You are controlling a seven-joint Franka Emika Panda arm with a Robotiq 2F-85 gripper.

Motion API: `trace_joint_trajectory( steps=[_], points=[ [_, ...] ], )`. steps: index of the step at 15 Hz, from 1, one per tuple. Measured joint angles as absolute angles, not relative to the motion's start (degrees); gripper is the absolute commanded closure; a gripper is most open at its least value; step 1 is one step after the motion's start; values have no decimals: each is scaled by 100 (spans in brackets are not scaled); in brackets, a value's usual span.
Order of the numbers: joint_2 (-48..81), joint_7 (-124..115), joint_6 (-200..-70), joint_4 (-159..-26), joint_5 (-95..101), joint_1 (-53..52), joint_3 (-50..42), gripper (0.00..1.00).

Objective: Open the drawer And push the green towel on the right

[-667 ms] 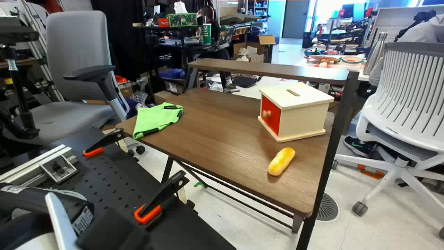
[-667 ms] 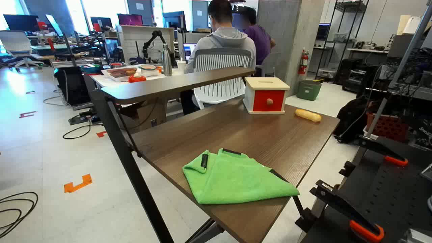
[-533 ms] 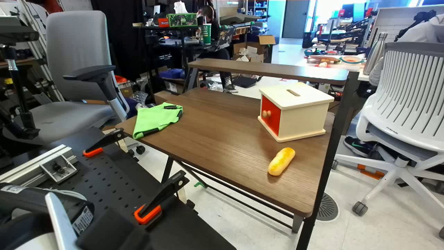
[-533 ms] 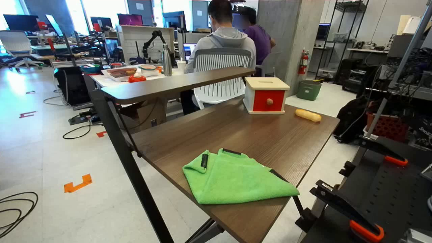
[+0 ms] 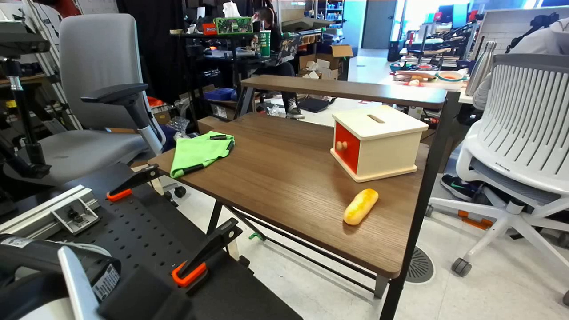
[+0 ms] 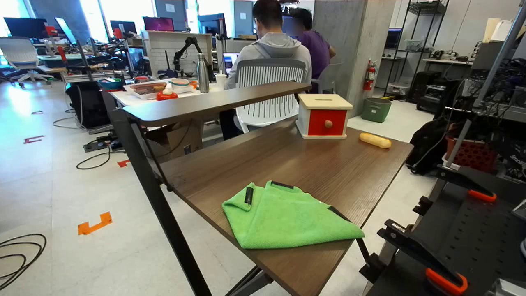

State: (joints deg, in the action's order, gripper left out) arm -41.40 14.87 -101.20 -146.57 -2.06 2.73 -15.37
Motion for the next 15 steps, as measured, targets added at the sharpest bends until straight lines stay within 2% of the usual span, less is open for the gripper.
trace_joint_trajectory(
  steps=[8,15],
  points=[
    [-2828,900,-13508,-15366,-222,256,-1035,0],
    [-693,214,-15015,-14901,-617,197,-694,0]
  ],
)
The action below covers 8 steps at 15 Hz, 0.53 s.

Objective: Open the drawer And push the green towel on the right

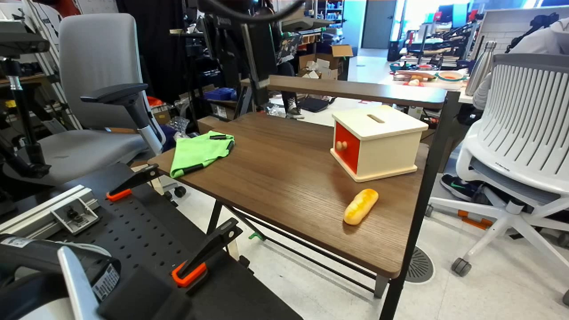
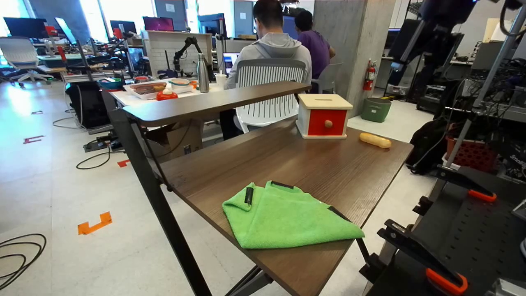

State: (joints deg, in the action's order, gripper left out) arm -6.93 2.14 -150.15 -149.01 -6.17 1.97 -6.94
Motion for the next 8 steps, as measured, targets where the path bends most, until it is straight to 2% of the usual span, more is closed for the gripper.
trace_joint_trajectory(
  steps=[8],
  points=[
    [1822,70,-15316,-12874,-1965,314,-332,0]
  ],
)
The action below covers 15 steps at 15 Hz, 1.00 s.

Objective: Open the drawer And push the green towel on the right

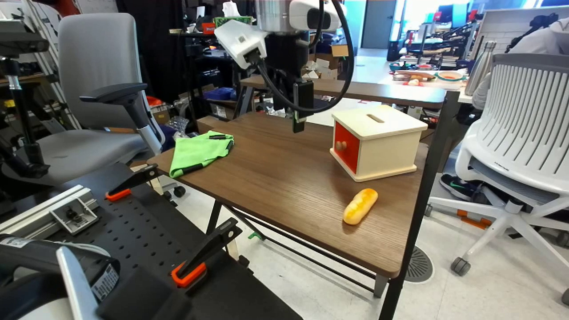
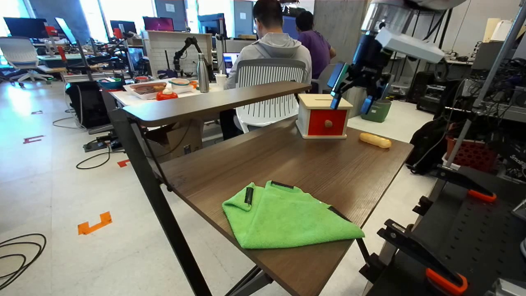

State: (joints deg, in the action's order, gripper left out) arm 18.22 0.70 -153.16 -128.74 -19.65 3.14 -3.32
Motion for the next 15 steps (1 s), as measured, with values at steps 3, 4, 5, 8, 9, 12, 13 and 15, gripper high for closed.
trace_joint_trajectory(
  steps=[3,4,5,8,9,12,13,15],
  points=[
    [2566,-128,-15317,-12126,-2023,424,-211,0],
    [2773,-205,-15317,-11911,-2022,438,-208,0],
    [2959,-287,-15317,-11714,-2020,447,-209,0],
    [3373,-529,-15377,-11301,-1892,442,-257,0],
    [3471,-596,-15443,-11221,-1820,438,-278,0],
    [3678,-808,-15618,-11062,-1577,417,-359,0],
    [3723,-877,-15689,-11037,-1484,401,-401,0],
    [3793,-980,-15800,-10996,-1343,377,-466,0]
  ],
)
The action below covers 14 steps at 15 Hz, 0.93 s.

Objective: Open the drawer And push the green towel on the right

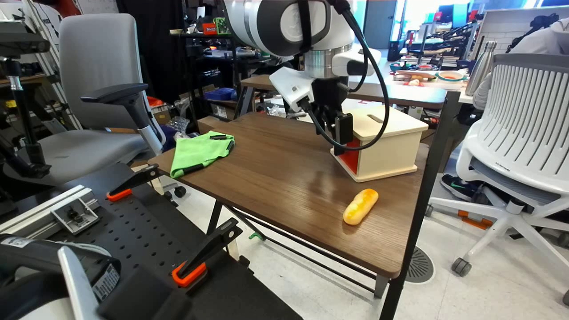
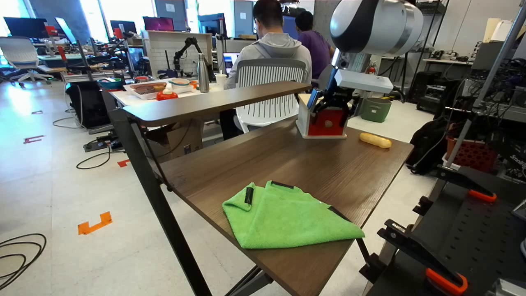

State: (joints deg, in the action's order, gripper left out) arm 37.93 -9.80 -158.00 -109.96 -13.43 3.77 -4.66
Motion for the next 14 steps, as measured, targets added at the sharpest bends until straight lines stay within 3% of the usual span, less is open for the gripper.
trace_joint_trajectory(
  steps=[1,2,3,11,12,14],
  points=[
    [3816,-1026,-15855,-10988,-1278,370,-490,0],
    [3832,-1065,-15891,-10985,-1240,353,-518,25],
    [3842,-1094,-15910,-10982,-1222,335,-544,26],
    [3955,-1257,-15939,-10900,-1038,190,-718,88],
    [3955,-1259,-15939,-10898,-1035,180,-736,95],
    [3955,-1260,-15939,-10899,-1020,163,-778,93]
  ],
)
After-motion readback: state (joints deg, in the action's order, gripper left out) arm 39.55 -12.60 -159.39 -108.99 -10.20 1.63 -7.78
